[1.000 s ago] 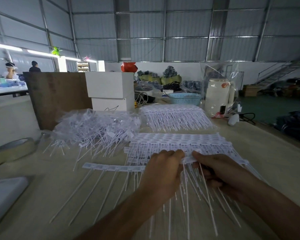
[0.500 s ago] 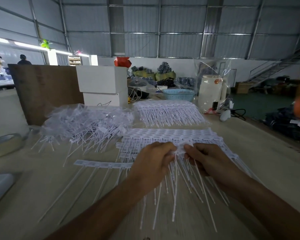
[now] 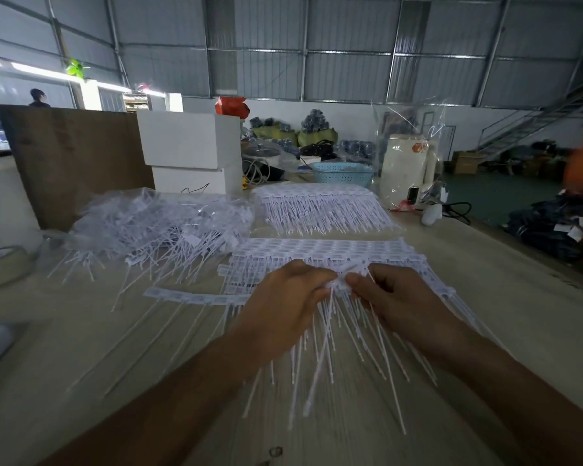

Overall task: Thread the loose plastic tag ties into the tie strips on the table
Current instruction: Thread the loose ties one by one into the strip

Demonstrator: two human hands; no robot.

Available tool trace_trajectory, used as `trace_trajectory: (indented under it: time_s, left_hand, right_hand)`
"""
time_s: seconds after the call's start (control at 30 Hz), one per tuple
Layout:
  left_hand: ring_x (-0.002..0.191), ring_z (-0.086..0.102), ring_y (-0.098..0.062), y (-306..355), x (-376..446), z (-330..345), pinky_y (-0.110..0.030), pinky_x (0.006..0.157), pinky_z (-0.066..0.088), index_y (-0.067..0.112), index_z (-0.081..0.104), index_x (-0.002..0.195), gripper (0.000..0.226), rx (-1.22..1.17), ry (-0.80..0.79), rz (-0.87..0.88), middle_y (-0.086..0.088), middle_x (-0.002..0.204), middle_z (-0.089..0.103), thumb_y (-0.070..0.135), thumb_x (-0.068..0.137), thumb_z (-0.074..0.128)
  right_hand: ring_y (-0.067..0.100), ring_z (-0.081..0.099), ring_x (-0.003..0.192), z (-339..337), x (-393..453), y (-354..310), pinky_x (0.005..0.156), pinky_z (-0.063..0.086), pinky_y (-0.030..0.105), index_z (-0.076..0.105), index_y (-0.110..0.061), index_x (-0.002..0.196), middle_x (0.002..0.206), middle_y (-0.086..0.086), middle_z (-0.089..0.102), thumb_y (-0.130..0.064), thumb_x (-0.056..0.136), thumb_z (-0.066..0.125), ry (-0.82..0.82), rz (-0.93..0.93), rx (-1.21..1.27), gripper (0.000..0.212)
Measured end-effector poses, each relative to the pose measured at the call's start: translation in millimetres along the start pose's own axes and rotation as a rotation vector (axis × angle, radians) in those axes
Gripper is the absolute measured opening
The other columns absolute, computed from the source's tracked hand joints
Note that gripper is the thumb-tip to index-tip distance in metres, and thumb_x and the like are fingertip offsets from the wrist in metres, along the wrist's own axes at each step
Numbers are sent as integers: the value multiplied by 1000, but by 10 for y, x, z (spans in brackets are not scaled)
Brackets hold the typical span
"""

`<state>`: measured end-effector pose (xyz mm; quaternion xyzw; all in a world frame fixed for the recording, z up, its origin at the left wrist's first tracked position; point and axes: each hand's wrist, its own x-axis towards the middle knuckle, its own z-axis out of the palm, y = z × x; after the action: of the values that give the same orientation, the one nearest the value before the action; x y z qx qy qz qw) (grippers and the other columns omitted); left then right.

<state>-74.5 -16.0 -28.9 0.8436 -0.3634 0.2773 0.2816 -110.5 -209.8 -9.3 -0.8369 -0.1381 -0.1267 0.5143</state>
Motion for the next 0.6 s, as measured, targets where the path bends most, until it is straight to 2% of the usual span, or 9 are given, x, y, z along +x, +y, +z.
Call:
trace_trajectory:
  time_s: [0.1, 0.17, 0.27, 0.33, 0.43, 0.53, 0.6]
  left_hand:
    - [76, 64, -18, -18, 39, -28, -32, 69, 48, 12, 74, 107, 26, -47, -4, 48, -4, 88, 73, 24, 99, 53]
    - [69, 64, -10, -17, 61, -16, -25, 65, 47, 8, 77, 94, 22, -145, -33, 25, -2, 81, 74, 19, 99, 58]
    - [73, 67, -8, -16, 45, 11, -18, 70, 50, 4, 77, 84, 21, -298, -40, -54, -1, 79, 74, 15, 95, 63]
    - [72, 68, -8, -31, 43, 20, -25, 69, 52, 8, 77, 88, 16, -339, 28, -82, 2, 80, 73, 18, 93, 65]
    - [77, 68, -1, -37, 48, 39, -23, 70, 54, 15, 75, 101, 12, -307, 80, -74, 5, 80, 73, 15, 93, 67]
    - [73, 68, -5, -33, 32, 63, -35, 70, 57, 20, 73, 109, 23, -239, 109, -100, 5, 79, 72, 6, 90, 67]
    - [75, 66, -8, -34, 23, 42, -37, 71, 56, 23, 72, 112, 21, -192, 133, -86, 5, 83, 72, 14, 93, 67]
  right_hand:
    - [2, 39, 47, -17, 17, 17, 49, 31, 17, 52, -25, 60, 52, -12, 46, -30, 99, 58, -7, -81, -118, 40]
    - [3, 38, 49, -23, 35, 35, 51, 29, 19, 44, -21, 63, 53, -9, 41, -28, 99, 57, -12, -129, -251, 39]
    - [6, 34, 51, -32, 37, 39, 53, 26, 23, 36, -20, 64, 56, -8, 32, -28, 98, 58, -7, -185, -355, 42]
    - [3, 35, 49, -26, 19, 35, 52, 27, 22, 44, -19, 62, 54, -8, 37, -39, 96, 57, 9, -147, -233, 41]
    - [4, 38, 44, -9, -4, 4, 47, 34, 19, 53, -17, 64, 51, -9, 47, -55, 86, 56, -9, 25, 45, 44]
    - [6, 34, 45, 1, -7, 6, 46, 32, 19, 49, -19, 68, 56, -8, 47, -54, 87, 59, -84, 134, 192, 41]
    - [6, 34, 47, 3, -9, 4, 48, 32, 20, 49, -24, 65, 59, -7, 47, -55, 87, 58, -118, 133, 210, 39]
